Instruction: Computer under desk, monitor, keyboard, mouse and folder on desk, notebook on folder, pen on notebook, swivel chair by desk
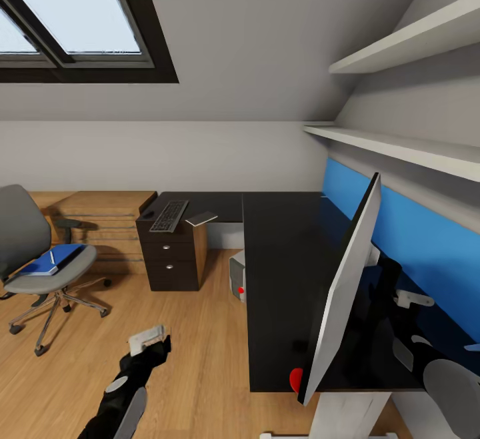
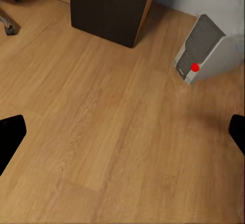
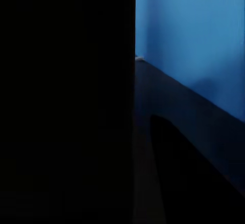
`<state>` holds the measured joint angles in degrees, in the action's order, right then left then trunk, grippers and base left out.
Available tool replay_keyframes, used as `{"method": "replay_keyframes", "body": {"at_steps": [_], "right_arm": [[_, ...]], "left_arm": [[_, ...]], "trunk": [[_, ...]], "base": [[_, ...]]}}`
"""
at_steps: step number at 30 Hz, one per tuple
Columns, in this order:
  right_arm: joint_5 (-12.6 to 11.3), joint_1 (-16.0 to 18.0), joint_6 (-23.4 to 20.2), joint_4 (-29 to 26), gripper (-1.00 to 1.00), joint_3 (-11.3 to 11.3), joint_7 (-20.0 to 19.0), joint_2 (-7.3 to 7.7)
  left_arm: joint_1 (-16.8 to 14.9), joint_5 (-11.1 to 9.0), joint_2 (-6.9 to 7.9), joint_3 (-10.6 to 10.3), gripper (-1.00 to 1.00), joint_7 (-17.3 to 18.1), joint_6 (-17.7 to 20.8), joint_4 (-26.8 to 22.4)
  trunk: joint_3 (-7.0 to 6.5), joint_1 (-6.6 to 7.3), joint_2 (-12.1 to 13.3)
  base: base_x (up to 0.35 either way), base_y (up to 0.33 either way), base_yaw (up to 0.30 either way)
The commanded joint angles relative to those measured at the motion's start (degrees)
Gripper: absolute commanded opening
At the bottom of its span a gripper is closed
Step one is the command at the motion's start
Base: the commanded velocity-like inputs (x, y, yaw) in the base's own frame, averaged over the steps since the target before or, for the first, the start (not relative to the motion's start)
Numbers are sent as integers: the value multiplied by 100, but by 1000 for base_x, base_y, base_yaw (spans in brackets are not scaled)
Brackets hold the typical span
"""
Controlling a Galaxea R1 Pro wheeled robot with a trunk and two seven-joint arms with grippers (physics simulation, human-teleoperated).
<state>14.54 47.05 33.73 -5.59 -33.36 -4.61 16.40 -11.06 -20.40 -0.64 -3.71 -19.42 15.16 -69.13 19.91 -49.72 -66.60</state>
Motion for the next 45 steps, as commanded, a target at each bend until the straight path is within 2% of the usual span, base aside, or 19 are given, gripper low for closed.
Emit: {"method": "replay_keyframes", "body": {"at_steps": [1,3,5,7,8,9,11,13,14,17,25,45], "right_arm": [[-65,6,14,-3,-100,166,-35,4],[-65,6,11,-3,-100,168,-33,4],[-65,6,4,-3,-100,170,-31,0],[-63,6,-5,1,-100,171,-27,-3],[-64,6,-9,2,-100,171,-25,-4],[-64,6,-10,3,-100,171,-26,-4],[-65,6,-13,4,-100,171,-25,-4],[-65,6,-14,3,-100,172,-24,-5],[-65,6,-15,-1,-100,172,-28,-5],[-65,6,-15,-3,-100,172,-26,-5],[-65,6,-23,-3,-100,171,-23,3],[-65,6,-24,-26,-100,169,-6,4]], "left_arm": [[-1,-58,0,11,100,-48,168,-254],[-1,-99,-4,68,100,-65,545,-1089],[-1,-191,-9,82,100,-98,683,-1580],[8,-360,-14,69,100,-138,770,-1881],[44,-416,-39,-4,100,-153,792,-1939],[72,-435,-59,-74,100,-159,798,-1958],[205,-479,-105,-405,100,-252,812,-1994],[254,-493,-111,-502,100,-361,815,-1997],[306,-504,-116,-611,100,-652,812,-1971],[330,-510,-125,-689,100,-897,801,-1935],[341,-510,-129,-742,100,-1018,799,-1831],[342,-516,-144,-745,100,-1037,794,-1814]], "trunk": [[8,-1,-4],[8,-1,-4],[8,-1,-4],[8,-1,-4],[8,-1,-4],[8,-1,-4],[8,-1,-4],[8,-1,-4],[8,-1,-4],[8,-1,-4],[8,-1,-4],[-28,43,76]], "base": [[0,0,0],[0,0,0],[0,0,0],[0,0,0],[0,0,0],[0,0,0],[0,0,0],[0,0,0],[50,0,0],[140,0,0],[217,0,0],[10,0,0]]}}
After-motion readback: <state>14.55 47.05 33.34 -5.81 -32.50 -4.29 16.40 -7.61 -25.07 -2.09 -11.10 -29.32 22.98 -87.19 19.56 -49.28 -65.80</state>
